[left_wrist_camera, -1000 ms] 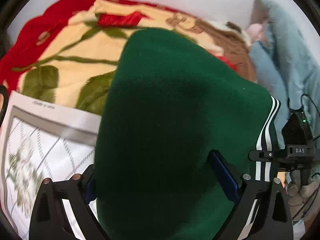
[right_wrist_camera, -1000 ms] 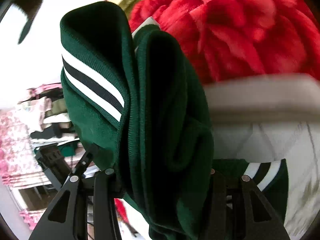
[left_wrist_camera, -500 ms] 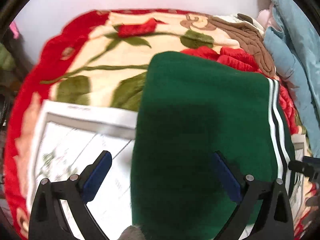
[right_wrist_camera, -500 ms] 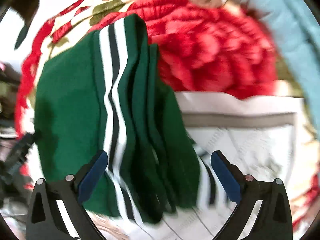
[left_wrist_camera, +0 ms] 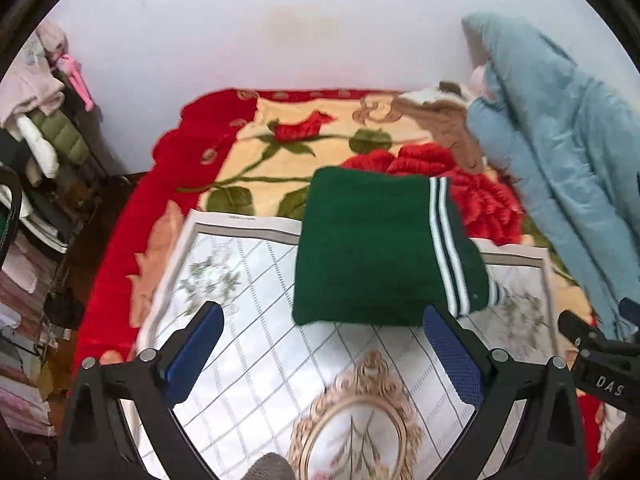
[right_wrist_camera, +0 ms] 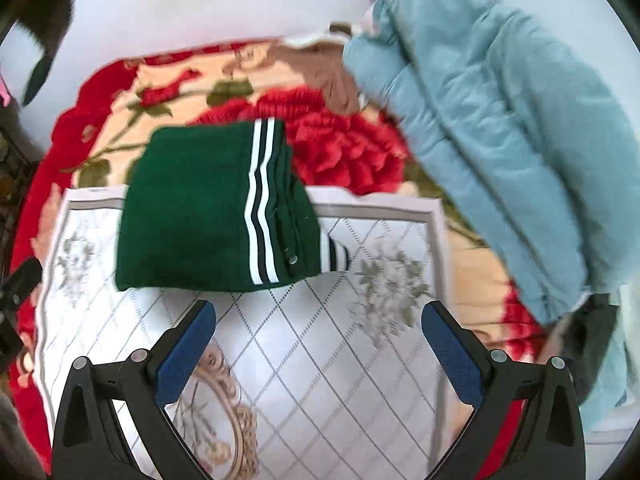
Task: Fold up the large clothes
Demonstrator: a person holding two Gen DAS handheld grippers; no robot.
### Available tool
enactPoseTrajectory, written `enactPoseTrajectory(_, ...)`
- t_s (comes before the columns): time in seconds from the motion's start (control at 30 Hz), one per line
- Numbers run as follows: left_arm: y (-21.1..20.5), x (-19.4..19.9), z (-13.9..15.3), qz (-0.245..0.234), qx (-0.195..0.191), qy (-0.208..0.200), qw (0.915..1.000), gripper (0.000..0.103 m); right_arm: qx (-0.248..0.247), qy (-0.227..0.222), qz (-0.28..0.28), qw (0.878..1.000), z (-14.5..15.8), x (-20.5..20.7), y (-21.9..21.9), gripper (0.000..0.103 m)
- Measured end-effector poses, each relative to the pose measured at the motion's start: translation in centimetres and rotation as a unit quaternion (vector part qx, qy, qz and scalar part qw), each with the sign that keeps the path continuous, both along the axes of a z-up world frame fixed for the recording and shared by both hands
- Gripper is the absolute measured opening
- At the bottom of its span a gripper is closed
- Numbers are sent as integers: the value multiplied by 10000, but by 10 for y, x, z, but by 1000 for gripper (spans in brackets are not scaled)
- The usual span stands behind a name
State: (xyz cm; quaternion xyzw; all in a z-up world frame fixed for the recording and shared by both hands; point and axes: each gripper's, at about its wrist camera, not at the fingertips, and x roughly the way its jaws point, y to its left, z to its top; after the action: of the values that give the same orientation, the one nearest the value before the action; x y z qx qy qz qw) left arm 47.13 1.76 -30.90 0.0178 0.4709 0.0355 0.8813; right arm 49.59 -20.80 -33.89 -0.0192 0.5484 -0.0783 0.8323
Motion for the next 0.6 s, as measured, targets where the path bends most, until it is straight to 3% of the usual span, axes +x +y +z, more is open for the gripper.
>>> enactPoseTrajectory(0.3, 1, -106, 134, 119, -178, -491, 9986, 102, -14, -619, -62, 9981, 176, -130, 1, 103)
enactPoseTrajectory(0.43, -1, -148, 181, 21, -186, -711, 9973, 102, -68, -895, -37, 9960, 242, -184, 9, 103)
enactPoseTrajectory(0.6, 0, -183, 220, -50, -286, -826, 9962, 102, -108, -1222, -9, 9924, 304, -238, 16, 103)
